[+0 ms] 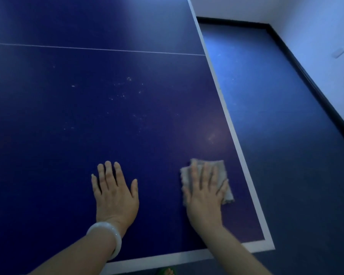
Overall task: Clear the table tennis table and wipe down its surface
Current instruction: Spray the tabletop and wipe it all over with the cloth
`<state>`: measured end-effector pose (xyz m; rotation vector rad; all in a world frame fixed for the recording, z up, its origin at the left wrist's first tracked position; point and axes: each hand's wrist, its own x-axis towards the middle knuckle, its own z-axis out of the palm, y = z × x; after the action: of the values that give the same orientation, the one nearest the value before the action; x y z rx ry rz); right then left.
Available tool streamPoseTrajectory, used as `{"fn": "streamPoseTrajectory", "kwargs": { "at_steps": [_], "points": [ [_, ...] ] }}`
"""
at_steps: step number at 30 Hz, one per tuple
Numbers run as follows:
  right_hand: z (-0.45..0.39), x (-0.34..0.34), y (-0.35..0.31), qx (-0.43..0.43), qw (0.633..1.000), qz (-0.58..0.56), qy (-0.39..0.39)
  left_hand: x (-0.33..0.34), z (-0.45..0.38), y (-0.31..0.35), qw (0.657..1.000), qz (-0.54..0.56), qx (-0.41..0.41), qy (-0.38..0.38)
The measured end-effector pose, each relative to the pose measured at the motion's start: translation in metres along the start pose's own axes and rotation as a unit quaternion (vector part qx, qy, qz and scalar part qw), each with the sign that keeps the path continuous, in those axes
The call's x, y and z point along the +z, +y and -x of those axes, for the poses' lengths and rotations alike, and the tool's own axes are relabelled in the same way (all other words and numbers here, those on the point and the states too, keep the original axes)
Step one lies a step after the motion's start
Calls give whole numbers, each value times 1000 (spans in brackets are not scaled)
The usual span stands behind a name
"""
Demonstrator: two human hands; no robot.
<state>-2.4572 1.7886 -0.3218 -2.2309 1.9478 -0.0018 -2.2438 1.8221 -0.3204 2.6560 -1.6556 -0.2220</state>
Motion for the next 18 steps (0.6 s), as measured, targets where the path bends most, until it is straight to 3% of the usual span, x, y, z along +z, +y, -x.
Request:
{"fn": "streamPoseTrajectory", "kwargs": {
  "at_steps": [3,5,9,11,13,15,18],
  "points": [
    [-1,0,13,-146,988,39,-19,-1,-1,1,1000,0,-1,-1],
    [-33,-7,41,-152,985,79,-15,-1,-1,1,1000,-1,-2,-5],
    [-102,-31,64,102,995,-6,-20,1,-1,0,1000,-11,-4,-7],
    [-107,-30,40,141,990,-16,-13,1,-1,0,1000,-9,-5,-8],
    [-90,-17,6,71,997,17,3,0,0,0,1000,-7,-1,-5],
    [-62,-2,-26,-83,996,33,14,-2,0,1,1000,-3,0,-4],
    [-55,4,-35,-269,962,50,-11,-4,1,2,1000,-3,2,-10]
  ]
}}
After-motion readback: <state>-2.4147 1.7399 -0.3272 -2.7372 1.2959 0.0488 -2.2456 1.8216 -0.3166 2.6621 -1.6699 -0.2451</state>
